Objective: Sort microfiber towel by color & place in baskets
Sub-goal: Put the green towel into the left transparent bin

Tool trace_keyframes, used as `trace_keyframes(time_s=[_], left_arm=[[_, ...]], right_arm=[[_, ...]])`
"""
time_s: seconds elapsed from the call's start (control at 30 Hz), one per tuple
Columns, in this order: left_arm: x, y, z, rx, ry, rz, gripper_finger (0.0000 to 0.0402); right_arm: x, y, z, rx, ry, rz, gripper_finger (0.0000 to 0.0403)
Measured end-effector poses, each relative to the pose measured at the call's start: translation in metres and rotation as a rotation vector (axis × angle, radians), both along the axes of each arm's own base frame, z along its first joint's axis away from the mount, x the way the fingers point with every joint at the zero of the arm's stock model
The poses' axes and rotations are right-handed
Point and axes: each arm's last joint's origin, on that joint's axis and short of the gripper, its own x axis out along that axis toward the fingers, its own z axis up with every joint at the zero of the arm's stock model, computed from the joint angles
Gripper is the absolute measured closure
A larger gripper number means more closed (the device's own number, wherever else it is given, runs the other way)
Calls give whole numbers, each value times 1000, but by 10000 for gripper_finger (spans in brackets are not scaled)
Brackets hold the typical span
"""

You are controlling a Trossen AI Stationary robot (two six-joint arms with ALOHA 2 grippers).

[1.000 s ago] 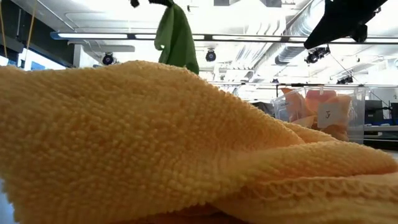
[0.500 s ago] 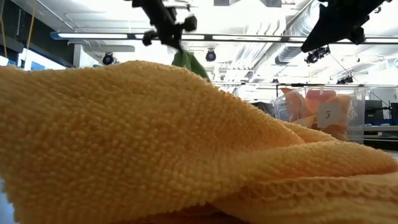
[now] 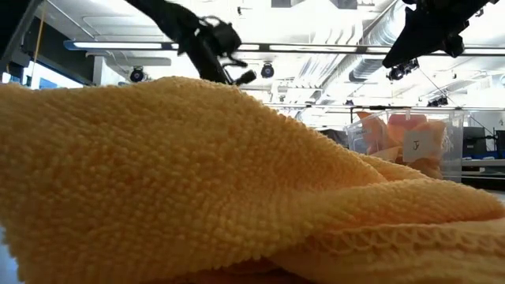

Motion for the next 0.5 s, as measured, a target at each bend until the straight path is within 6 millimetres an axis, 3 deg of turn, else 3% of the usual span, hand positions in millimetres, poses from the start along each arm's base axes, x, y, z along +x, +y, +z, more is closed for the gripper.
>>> trace_keyframes(time_s=[0.2, 0.5], left_arm=[[5, 18, -28, -127, -45, 15, 401], [7, 24, -56, -163, 44, 41, 401]], right_arm=[[0, 0, 0, 1, -1, -1, 402], [0, 0, 0, 4, -3, -4, 402]])
